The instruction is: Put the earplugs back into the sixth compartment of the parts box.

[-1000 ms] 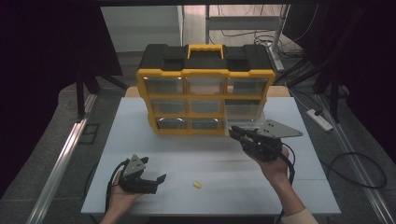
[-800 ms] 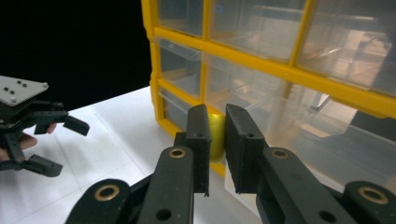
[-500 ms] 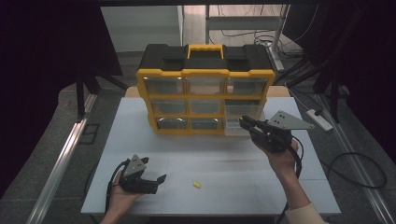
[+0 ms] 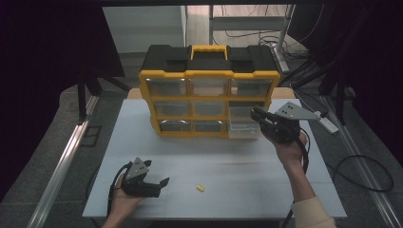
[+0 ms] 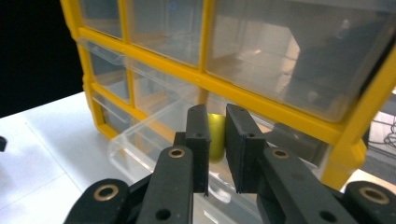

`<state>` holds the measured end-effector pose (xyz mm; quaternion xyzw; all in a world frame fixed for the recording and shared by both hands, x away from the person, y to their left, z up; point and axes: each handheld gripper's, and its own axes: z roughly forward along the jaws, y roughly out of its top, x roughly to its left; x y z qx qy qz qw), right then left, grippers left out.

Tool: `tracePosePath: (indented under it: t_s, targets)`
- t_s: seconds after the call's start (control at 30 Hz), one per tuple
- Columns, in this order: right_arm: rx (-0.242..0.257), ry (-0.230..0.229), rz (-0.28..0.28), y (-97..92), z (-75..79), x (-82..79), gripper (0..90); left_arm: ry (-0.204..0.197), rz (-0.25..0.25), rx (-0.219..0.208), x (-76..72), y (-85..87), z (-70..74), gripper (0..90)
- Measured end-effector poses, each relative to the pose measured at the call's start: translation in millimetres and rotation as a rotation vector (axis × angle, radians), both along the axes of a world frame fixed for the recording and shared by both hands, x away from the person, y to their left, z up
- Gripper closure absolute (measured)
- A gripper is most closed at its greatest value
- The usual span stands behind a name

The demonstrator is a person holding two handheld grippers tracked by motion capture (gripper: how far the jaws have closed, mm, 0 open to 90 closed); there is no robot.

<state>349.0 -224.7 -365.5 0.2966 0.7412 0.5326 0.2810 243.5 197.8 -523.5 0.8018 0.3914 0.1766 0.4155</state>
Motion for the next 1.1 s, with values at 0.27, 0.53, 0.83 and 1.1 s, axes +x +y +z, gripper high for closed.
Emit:
tracePosePath:
  t_s: [0.27,0.53,0.83,1.1]
  targets:
    - [0.011,0.013,-0.032,-5.9,-2.4,8.9,78.6,-0.003,0.003,0.001,-0.3,0.6,0.5,5.5]
    - [-0.030,-0.025,-0.062,1.6,-3.6,6.7,35.8,-0.005,0.002,0.004,-0.2,0.2,0.2,5.5]
    - [0.031,0.037,0.059,9.3,1.9,-4.2,25.2,-0.004,-0.002,0.002,-0.9,0.4,0.4,5.5]
    - [0.059,0.082,0.157,17.1,2.2,-17.2,23.5,-0.004,-0.005,0.001,-1.2,0.2,0.5,5.5]
